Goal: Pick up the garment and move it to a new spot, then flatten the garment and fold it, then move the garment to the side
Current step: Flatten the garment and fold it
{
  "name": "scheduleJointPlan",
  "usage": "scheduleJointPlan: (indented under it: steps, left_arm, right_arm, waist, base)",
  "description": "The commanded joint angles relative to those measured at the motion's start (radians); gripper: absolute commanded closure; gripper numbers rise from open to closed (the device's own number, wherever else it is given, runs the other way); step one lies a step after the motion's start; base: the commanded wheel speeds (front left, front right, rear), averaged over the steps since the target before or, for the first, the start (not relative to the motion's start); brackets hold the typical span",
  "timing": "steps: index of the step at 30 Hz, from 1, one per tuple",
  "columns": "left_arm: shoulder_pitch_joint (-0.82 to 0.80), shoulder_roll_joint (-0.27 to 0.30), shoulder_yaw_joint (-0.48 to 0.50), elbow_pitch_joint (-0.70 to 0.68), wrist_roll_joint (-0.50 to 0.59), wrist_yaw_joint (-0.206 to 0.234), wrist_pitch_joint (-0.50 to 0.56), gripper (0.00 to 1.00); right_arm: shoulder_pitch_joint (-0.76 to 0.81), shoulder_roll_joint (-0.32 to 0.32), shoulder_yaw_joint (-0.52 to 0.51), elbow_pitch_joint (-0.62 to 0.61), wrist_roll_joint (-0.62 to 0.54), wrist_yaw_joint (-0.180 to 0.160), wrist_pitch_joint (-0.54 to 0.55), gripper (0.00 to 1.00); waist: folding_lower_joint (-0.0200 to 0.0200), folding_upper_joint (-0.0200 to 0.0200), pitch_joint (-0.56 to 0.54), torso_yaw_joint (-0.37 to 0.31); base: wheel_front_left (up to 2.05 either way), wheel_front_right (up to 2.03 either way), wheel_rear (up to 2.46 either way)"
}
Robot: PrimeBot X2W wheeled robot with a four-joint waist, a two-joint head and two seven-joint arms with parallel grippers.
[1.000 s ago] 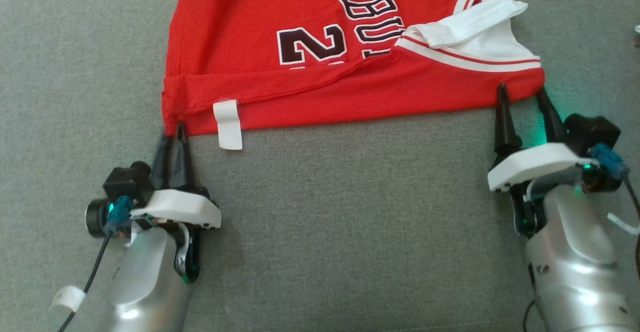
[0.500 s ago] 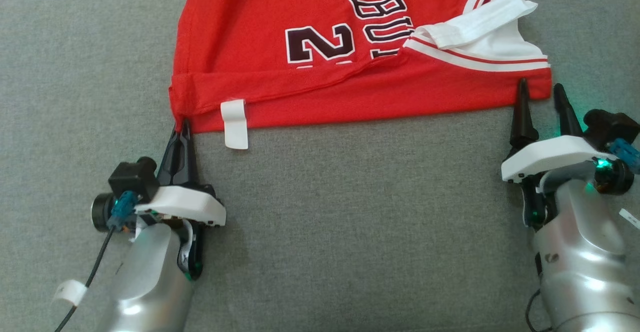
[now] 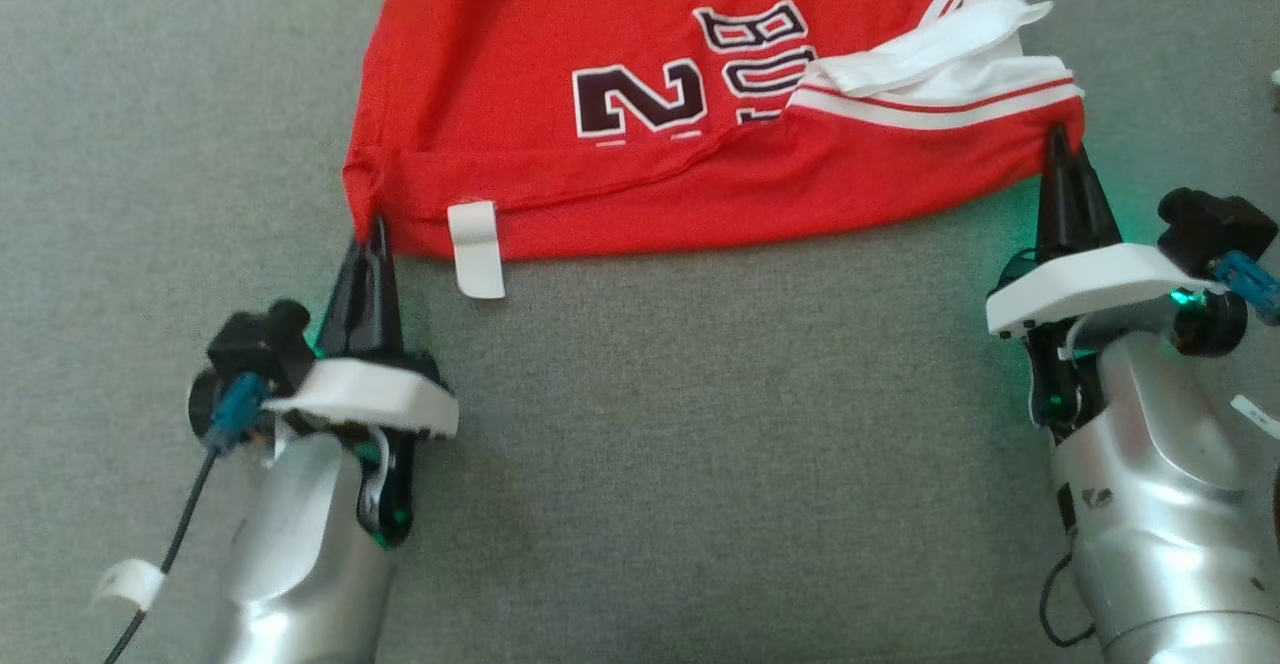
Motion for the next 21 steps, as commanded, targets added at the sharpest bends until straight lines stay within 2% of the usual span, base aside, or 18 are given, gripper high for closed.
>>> scheduleJointPlan:
  steps: [1,7,11,15,21]
  left_arm:
    - [-0.021,0.007,0.050,-0.067,0.017,-0.005,-0.002,1.00]
    - [-0.016,0.009,0.153,-0.200,0.063,-0.012,-0.002,1.00]
    - [0.054,0.008,0.178,-0.164,0.073,-0.017,-0.002,1.00]
    - [0.155,0.007,0.178,-0.106,0.063,-0.017,-0.002,1.00]
    - [0.303,0.007,0.114,-0.046,-0.016,0.019,-0.002,1.00]
  right_arm:
    - [0.004,0.012,0.032,-0.042,0.006,-0.001,-0.004,1.00]
    - [-0.034,-0.011,0.039,-0.065,0.037,-0.001,-0.004,1.00]
    - [0.005,-0.023,0.066,-0.050,0.075,-0.001,0.000,1.00]
    - [0.108,-0.036,0.099,-0.052,0.118,-0.001,0.012,1.00]
    - [0.291,-0.056,0.129,-0.092,0.169,-0.001,0.043,1.00]
  waist:
    - [-0.0006,0.0001,-0.033,0.005]
    - [-0.0006,0.0001,-0.139,0.007]
    - [-0.0006,0.0001,-0.201,0.003]
    - [-0.0006,0.0001,-0.232,0.001]
    - [-0.0006,0.0001,-0.232,0.006]
  base:
    - [0.00,0.00,0.00]
    - [0.00,0.00,0.00]
    - [0.00,0.00,0.00]
    - [0.00,0.00,0.00]
    - [0.00,0.00,0.00]
